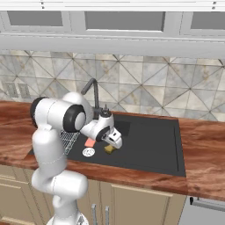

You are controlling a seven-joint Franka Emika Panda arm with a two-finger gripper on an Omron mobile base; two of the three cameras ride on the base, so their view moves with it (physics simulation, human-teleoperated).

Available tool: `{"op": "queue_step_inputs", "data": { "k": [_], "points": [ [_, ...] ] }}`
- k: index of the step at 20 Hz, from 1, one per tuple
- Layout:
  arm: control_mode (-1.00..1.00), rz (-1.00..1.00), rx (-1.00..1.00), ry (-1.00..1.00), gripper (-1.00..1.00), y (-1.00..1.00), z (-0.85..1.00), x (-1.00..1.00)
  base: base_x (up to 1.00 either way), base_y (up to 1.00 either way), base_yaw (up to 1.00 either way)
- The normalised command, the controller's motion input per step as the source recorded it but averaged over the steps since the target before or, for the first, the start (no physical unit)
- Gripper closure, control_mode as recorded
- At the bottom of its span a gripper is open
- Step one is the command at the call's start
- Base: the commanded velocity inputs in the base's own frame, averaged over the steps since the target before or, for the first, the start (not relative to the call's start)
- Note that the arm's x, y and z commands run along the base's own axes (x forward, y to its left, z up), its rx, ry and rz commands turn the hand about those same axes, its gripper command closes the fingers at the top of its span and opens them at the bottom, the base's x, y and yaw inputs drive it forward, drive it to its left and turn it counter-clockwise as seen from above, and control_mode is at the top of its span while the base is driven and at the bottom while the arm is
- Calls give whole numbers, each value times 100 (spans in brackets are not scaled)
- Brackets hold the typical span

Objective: Pick up the bar soap and sponge from the sink, and place them back in the cabinet, and close the cabinet doors.

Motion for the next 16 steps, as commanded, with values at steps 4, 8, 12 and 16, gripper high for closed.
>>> {"op": "queue_step_inputs", "data": {
  "k": [4,8,12,16],
  "points": [
    [-100,0,0,1,-100,0,-20,6,0,0,0],
    [-100,0,0,0,-100,0,-19,13,0,0,0],
    [-100,0,0,0,-100,0,-17,14,0,0,0],
    [-100,0,0,0,-100,0,-15,17,0,0,0]
  ]
}}
